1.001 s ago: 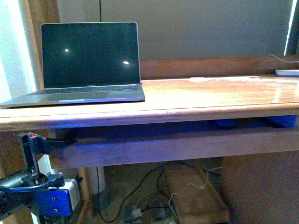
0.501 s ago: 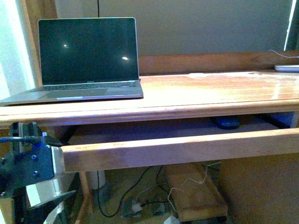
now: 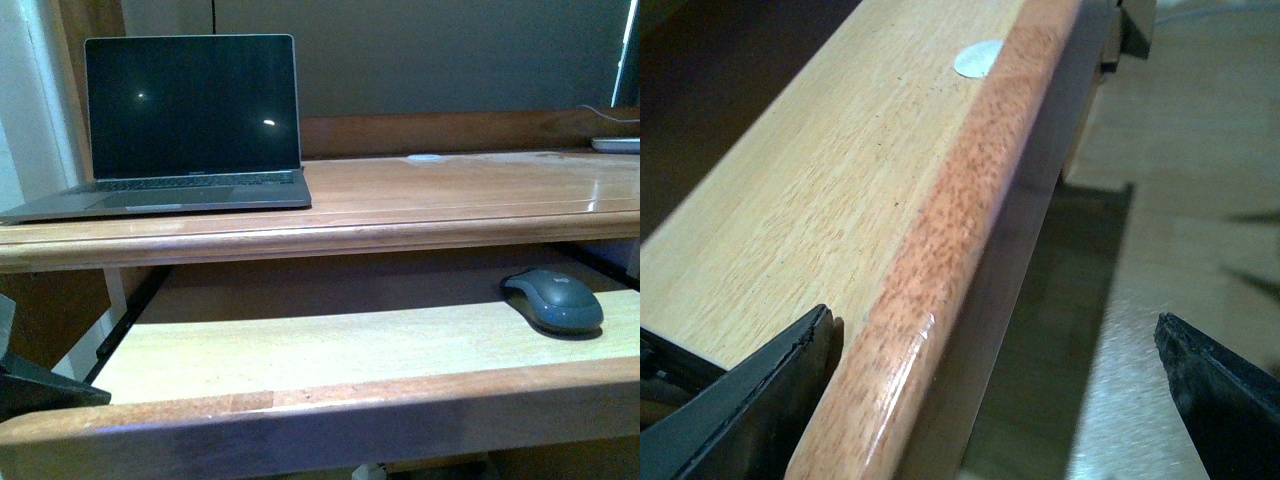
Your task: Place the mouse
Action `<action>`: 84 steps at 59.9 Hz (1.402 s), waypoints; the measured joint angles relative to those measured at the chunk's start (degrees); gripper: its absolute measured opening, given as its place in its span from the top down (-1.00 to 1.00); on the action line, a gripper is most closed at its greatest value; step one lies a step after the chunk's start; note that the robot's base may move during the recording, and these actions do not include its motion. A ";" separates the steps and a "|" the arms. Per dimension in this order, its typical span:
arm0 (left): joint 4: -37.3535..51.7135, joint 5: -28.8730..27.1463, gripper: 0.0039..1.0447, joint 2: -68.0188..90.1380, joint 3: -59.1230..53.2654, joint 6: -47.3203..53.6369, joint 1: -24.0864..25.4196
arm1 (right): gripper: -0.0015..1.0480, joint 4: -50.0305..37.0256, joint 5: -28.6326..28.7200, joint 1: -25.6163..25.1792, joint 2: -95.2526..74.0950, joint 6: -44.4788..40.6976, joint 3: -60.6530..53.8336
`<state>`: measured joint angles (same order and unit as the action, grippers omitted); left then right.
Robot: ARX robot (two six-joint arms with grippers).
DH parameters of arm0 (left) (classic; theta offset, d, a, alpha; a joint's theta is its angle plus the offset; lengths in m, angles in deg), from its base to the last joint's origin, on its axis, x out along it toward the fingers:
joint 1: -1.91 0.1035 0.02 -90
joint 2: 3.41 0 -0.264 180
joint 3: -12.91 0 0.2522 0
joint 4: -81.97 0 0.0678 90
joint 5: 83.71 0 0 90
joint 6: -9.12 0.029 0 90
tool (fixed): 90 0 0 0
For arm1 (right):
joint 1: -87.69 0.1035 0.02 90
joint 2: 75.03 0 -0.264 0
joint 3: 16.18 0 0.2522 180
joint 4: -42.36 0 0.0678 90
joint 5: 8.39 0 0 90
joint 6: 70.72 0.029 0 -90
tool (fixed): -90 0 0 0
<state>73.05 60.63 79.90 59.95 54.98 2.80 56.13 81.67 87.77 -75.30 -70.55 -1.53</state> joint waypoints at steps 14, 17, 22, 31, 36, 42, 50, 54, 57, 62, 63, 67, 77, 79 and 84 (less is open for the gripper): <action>16.28 -5.07 -0.86 -15.08 -8.33 -34.69 -2.80 | -0.86 0.00 0.00 0.00 0.00 0.00 -0.02; 18.71 -7.65 -0.86 -17.79 -8.94 -40.44 -2.86 | -0.86 0.00 0.00 0.00 0.00 0.00 -0.02; 20.57 -13.29 -0.86 -22.99 -10.38 -48.81 -2.47 | -0.86 0.00 0.00 0.00 0.00 0.00 0.00; 23.82 -34.91 -0.65 -33.46 -16.72 -52.78 -5.44 | -0.86 0.00 0.00 0.00 0.00 0.00 -0.02; 23.12 -51.58 -0.38 -41.53 -21.00 -49.44 -7.02 | -0.86 0.00 -0.02 0.00 0.00 0.00 -0.02; 22.84 -59.21 -0.11 -45.64 -23.04 -48.11 -6.32 | -0.86 0.00 -0.02 0.00 0.00 0.00 -0.02; 21.57 -54.66 0.29 -48.89 -25.64 -47.01 -2.64 | -0.86 2.97 -1.57 0.39 -1.18 3.63 0.83; 20.96 -54.73 0.49 -50.29 -26.56 -46.90 -1.40 | -0.86 1.92 -2.89 0.94 -5.40 8.79 2.36; 20.28 -54.47 0.70 -51.91 -27.21 -46.77 -1.20 | -0.86 -4.59 -3.28 1.92 -13.14 11.45 4.79; 18.97 -54.36 0.95 -54.42 -28.37 -46.66 -1.18 | -0.86 -17.22 -3.91 3.87 -27.89 12.94 11.37; 18.84 -54.36 0.95 -54.66 -28.48 -46.56 -1.18 | -0.86 -18.36 -3.91 4.11 -29.33 12.94 12.07; 17.81 -54.36 0.95 -56.33 -29.16 -46.53 -1.14 | -0.86 -24.20 -4.63 5.88 -39.52 12.92 17.25; 14.56 -54.36 0.95 -61.09 -30.60 -46.51 -1.14 | -0.86 -24.30 -4.13 10.67 -64.17 7.61 30.12; 13.57 -54.36 0.95 -62.31 -30.82 -46.51 -1.14 | -0.86 -22.95 -4.31 11.02 -68.74 5.18 32.35; 14.27 -54.36 0.95 -63.60 -31.89 -46.51 -1.14 | -0.86 -22.38 -5.31 11.32 -73.07 1.88 34.97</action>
<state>87.32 6.28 16.30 28.06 8.47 1.66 33.75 76.36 99.09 -148.37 -68.67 33.44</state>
